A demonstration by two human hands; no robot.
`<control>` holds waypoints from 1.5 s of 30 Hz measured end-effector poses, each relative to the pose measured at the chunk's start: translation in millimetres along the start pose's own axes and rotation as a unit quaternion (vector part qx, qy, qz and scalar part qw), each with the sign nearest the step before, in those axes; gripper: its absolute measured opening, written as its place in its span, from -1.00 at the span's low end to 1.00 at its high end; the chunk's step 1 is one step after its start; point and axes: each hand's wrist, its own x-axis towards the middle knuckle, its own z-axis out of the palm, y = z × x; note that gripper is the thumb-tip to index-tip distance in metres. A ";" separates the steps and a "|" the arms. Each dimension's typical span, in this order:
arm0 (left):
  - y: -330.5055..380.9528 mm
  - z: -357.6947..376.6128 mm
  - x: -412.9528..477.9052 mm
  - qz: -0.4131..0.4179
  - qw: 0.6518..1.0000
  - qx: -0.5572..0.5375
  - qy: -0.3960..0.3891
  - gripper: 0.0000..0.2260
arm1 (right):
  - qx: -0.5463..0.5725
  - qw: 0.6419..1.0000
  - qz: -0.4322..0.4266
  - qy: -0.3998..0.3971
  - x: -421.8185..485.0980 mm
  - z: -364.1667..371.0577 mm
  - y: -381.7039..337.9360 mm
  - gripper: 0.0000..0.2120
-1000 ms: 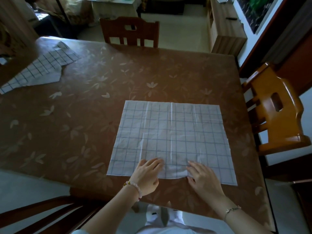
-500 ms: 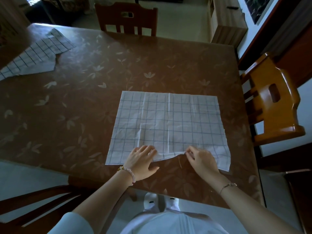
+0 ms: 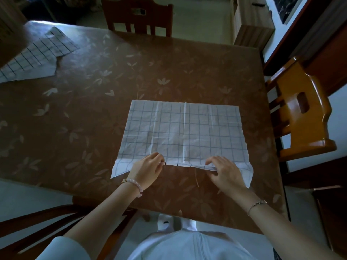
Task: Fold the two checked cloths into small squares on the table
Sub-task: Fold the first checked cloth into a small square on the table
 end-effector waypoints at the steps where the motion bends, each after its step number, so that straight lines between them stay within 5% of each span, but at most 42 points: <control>1: -1.7 -1.3 2.8 0.005 1.000 0.005 0.008 -0.95 | 0.008 1.000 0.002 0.010 2.9 -2.3 0.9 -0.80; 7: -8.7 -24.9 37.9 0.052 0.995 0.051 0.070 -0.97 | 0.004 0.999 -0.009 0.046 35.5 -21.4 12.6 -0.96; 15: -18.1 -50.9 100.2 0.040 0.988 0.108 0.100 -0.93 | -0.036 0.999 0.025 0.031 91.1 -55.3 34.6 -0.85; 31: -55.4 -26.9 212.3 -0.064 0.995 0.071 0.033 -0.89 | -0.049 0.994 0.094 -0.019 219.2 -42.1 77.7 -0.85; 45: -75.0 -9.0 252.9 -0.076 0.995 0.061 0.006 -0.90 | -0.025 0.988 0.145 -0.054 251.7 -20.4 103.0 -0.86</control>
